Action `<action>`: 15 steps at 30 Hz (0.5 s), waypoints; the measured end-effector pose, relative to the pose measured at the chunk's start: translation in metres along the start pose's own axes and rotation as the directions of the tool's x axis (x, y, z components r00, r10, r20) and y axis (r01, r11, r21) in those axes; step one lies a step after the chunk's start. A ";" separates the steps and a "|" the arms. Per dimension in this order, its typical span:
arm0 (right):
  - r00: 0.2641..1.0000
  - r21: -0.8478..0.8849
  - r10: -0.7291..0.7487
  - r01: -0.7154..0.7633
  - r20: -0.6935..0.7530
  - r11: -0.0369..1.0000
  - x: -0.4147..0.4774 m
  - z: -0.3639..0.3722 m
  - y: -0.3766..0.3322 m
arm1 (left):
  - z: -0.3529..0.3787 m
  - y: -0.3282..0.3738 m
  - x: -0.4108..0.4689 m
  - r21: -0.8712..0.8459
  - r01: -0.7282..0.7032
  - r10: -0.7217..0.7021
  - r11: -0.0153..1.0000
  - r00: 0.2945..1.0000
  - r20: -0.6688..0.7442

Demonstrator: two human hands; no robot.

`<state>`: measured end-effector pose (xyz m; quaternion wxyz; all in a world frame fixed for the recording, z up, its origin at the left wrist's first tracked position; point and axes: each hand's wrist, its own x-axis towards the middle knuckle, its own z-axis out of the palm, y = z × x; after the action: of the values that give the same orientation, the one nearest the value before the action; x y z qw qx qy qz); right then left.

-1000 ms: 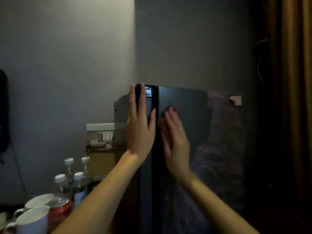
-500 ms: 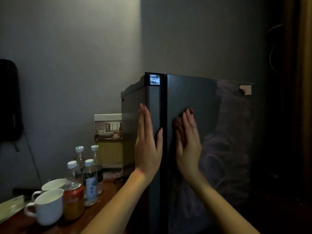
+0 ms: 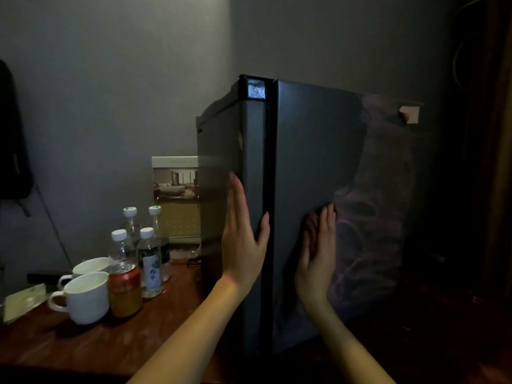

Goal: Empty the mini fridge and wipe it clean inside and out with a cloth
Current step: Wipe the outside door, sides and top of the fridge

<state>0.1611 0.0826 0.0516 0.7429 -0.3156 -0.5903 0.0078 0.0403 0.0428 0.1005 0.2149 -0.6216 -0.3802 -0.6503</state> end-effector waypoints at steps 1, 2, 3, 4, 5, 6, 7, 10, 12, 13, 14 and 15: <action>1.000 -0.003 -0.012 0.012 -0.009 1.000 0.003 0.005 -0.009 | 0.000 -0.001 -0.002 0.005 0.003 -0.003 1.000 1.000 -0.004; 0.999 -0.004 -0.034 0.034 -0.005 0.999 0.003 0.009 -0.016 | 0.000 -0.001 -0.004 0.008 0.003 -0.003 1.000 1.000 -0.008; 0.998 0.001 -0.054 0.054 0.012 0.999 -0.002 0.012 -0.022 | 0.001 -0.002 -0.005 0.009 0.004 -0.003 1.000 1.000 -0.011; 0.997 0.012 -0.066 0.065 0.041 0.998 -0.011 0.015 -0.026 | 0.001 -0.002 -0.006 0.003 0.009 -0.009 1.000 1.000 -0.013; 0.994 0.017 -0.071 0.070 0.077 0.997 -0.025 0.016 -0.027 | 0.001 -0.002 -0.008 -0.006 0.019 -0.019 1.000 1.000 -0.013; 0.991 0.016 -0.072 0.071 0.112 0.997 -0.042 0.016 -0.025 | 0.001 -0.002 -0.009 -0.012 0.025 -0.025 1.000 1.000 -0.015; 0.988 0.019 -0.057 0.055 0.143 0.998 -0.060 0.015 -0.019 | 0.000 -0.002 -0.009 -0.010 0.021 -0.022 1.000 0.999 -0.023; 0.987 0.040 0.040 -0.047 0.159 0.998 -0.109 0.006 0.008 | 0.000 -0.002 -0.013 -0.001 0.015 -0.015 1.000 0.999 -0.039; 0.987 0.079 0.128 -0.135 0.092 0.988 -0.117 0.001 0.021 | 0.000 -0.002 -0.016 -0.017 0.026 -0.026 1.000 0.999 -0.033; 0.986 0.072 0.163 -0.166 0.040 0.984 -0.111 0.000 0.026 | 0.000 -0.001 -0.017 -0.024 0.029 -0.030 0.999 0.999 -0.028; 0.981 0.034 0.194 -0.194 -0.018 0.980 -0.101 -0.001 0.027 | 0.000 -0.001 -0.018 -0.029 0.030 -0.031 0.999 0.999 -0.023; 0.972 -0.001 0.225 -0.225 -0.073 0.974 -0.087 -0.001 0.028 | 0.000 -0.001 -0.019 -0.033 0.029 -0.030 0.999 0.999 -0.017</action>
<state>0.1454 0.0706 -0.0379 0.7565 -0.3841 -0.5236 0.0777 0.0422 0.0395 0.0815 0.1983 -0.6136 -0.3766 -0.6651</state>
